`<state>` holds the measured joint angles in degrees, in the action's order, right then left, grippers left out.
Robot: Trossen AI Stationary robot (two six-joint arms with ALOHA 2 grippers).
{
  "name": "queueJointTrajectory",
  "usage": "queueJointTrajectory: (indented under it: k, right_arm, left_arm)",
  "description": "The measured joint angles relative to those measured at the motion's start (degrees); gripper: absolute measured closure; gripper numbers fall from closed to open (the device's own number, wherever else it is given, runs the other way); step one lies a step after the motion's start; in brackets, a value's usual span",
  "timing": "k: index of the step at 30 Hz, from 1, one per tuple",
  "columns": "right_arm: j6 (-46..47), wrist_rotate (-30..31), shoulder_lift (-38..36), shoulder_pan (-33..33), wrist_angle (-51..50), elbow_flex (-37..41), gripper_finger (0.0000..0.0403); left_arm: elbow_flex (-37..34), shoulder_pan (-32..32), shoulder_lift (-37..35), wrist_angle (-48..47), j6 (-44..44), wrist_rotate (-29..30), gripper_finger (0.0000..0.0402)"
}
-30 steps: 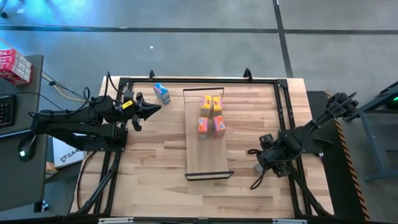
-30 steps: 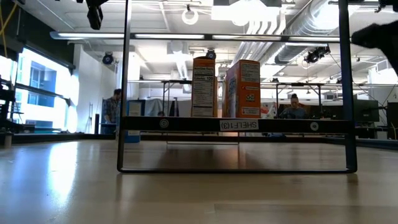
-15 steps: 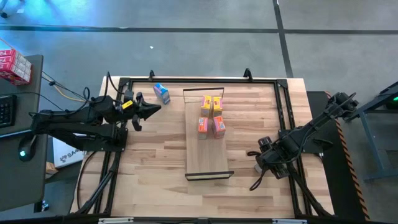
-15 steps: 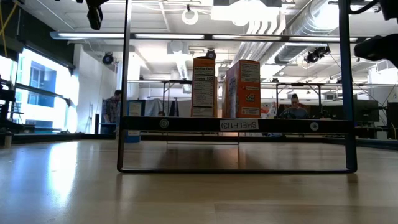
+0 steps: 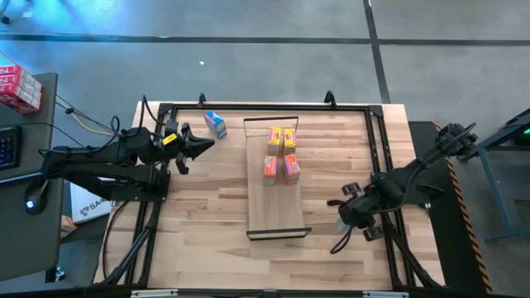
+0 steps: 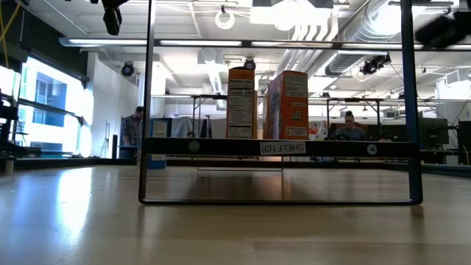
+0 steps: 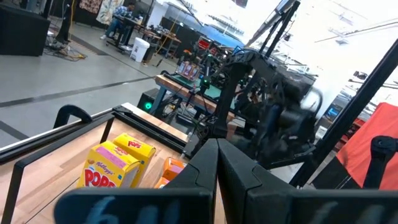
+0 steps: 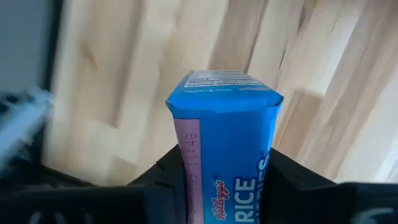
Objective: Stack cereal on shelf
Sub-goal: Stack the right blue cereal box on the shelf
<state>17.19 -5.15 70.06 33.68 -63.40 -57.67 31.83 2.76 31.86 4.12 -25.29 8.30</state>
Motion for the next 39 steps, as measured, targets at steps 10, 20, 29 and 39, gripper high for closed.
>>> queueJointTrajectory:
  k: [10,20,29,39]
  right_arm:
    - [18.0,6.1,4.4,-9.2,-1.9,-20.8,0.0294]
    - [27.8,3.6,21.9,-18.4,-12.6,-36.7,0.0294]
    - [41.7,0.0,29.9,-22.6,-11.0,-40.1,0.0294]
    - [60.2,-0.8,34.7,-23.0,-11.0,-40.0,0.0294]
  left_arm:
    - [0.0,0.0,0.0,0.0,1.9,0.0,0.0401]
    - [0.0,0.0,0.0,0.2,2.0,0.0,0.0401]
    - [0.4,0.0,0.0,0.5,4.5,-0.1,0.0401]
    - [1.4,0.0,-0.4,0.5,4.6,-0.6,0.0401]
